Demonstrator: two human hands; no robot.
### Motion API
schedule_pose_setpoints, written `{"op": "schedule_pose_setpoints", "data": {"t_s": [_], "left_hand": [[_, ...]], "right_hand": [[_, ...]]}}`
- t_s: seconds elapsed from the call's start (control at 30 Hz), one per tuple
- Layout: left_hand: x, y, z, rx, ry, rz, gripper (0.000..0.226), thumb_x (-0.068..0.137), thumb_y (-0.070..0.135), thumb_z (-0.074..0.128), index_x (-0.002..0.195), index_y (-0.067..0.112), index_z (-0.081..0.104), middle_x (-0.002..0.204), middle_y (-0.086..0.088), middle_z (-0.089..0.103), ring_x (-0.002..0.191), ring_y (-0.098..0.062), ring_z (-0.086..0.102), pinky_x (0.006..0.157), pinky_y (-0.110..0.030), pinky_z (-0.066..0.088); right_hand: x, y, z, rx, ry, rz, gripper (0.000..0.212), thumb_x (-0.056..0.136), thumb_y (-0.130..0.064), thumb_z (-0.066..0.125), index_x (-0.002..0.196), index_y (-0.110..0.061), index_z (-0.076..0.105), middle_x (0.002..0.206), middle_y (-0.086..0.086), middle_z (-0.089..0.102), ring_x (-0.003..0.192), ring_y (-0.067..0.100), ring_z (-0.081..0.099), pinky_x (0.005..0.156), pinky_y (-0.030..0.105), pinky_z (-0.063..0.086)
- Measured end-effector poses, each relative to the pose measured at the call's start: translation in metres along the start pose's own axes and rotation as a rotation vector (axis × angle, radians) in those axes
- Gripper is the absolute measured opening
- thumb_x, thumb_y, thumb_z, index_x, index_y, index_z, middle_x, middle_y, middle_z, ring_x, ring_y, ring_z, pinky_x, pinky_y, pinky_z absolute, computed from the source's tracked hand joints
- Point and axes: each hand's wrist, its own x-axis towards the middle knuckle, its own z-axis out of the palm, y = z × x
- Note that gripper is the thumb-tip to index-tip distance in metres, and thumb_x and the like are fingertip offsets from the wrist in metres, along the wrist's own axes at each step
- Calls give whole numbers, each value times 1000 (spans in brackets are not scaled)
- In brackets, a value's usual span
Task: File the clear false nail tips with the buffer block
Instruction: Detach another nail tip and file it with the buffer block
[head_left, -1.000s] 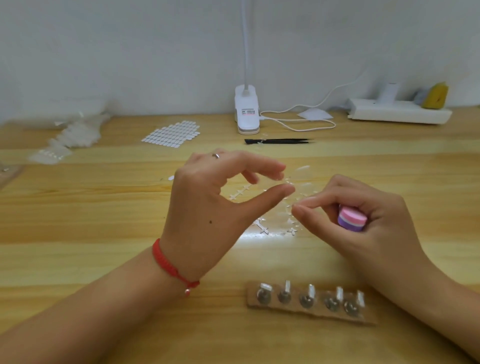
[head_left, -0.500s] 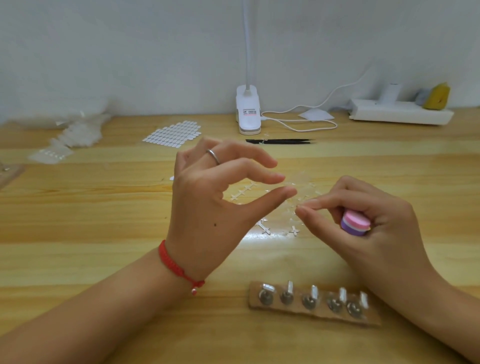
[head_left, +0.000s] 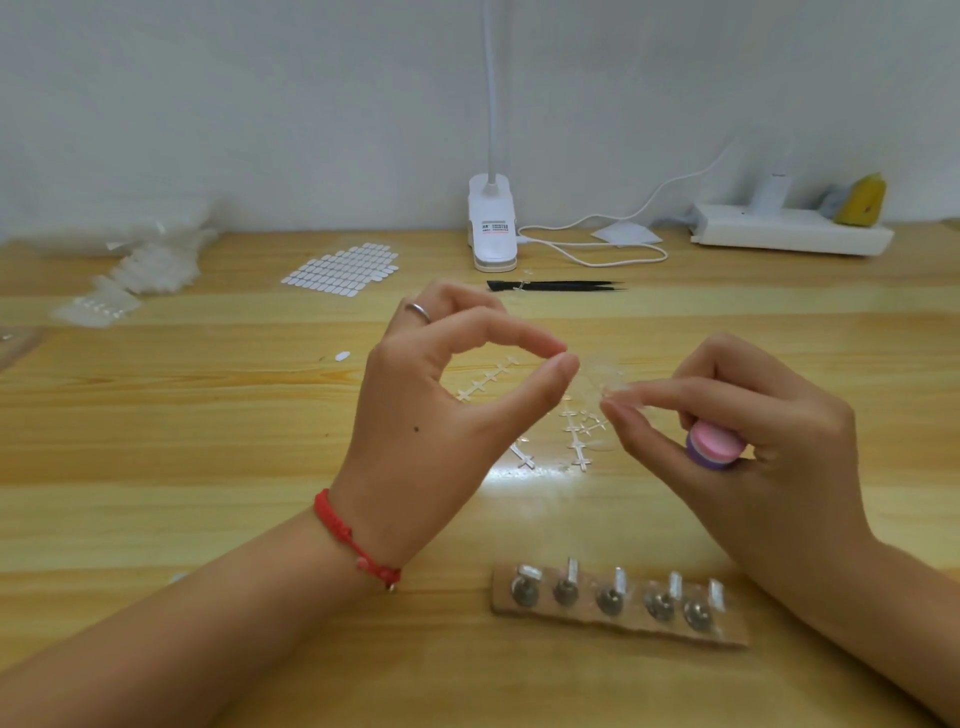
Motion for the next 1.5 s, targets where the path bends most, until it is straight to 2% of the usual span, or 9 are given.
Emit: {"op": "schedule_pose_setpoints", "data": {"t_s": [0.3,0.47,0.63,0.73,0.83,0.9,1.0,1.17,1.5], "left_hand": [[0,6,-1,-11,-50,-16,9,66,38,73,70,36,65,89,14,52,91,5,50,78,-2,31],[3,1,-7,227,-50,312,7,71,27,71,74,21,70,89,4,52,90,-14,50,83,-27,37],[3,-6,-7,385,-39,588,3,73,24,73,71,22,72,88,7,46,89,-8,38,77,-37,39],[3,-9,-5,356,-63,539,5,76,23,71,75,18,71,88,6,48,86,-11,43,75,-40,41],[8,-11,-10,277,-37,392,2,79,18,69,81,18,68,86,4,53,86,-17,52,80,-44,44],[11,-12,-14,218,-40,271,11,78,13,66,85,21,67,85,1,55,88,-18,53,85,-36,43],[10,-16,-17,231,-287,183,22,75,18,66,95,26,69,94,7,58,101,-12,49,92,-20,36],[2,-25,-14,307,-727,79,76,64,54,81,130,43,44,121,28,50,124,3,35,108,-28,29],[0,-23,-9,220,-579,171,75,67,49,77,131,32,42,115,23,62,115,5,50,104,-30,34]], "right_hand": [[1,-4,-2,41,-56,-8,17,81,-33,76,91,-21,74,63,2,48,55,10,43,56,17,35],[6,-15,-6,332,-156,168,23,83,-42,63,98,-28,73,69,-2,48,63,10,48,62,14,35],[5,-16,-3,534,-230,322,15,84,-42,67,90,-34,77,70,-2,54,63,11,51,62,20,40],[5,-17,-1,467,-240,305,11,80,-37,72,90,-31,77,71,2,56,64,17,53,61,26,42],[8,-9,-5,411,-155,319,7,83,-26,72,89,-29,75,69,-5,61,62,9,53,60,15,40],[9,1,-7,427,-68,410,8,86,-18,71,87,-25,74,65,-14,65,59,2,56,58,8,39],[10,14,-5,446,9,554,15,89,-14,66,86,-27,73,59,-22,62,56,-2,54,58,7,38],[9,15,-3,434,-20,564,17,90,-13,65,85,-27,73,56,-22,60,54,-2,55,56,5,37],[10,13,-3,417,-54,585,12,89,-11,65,85,-18,74,53,-20,57,52,-2,53,55,6,37]]}}
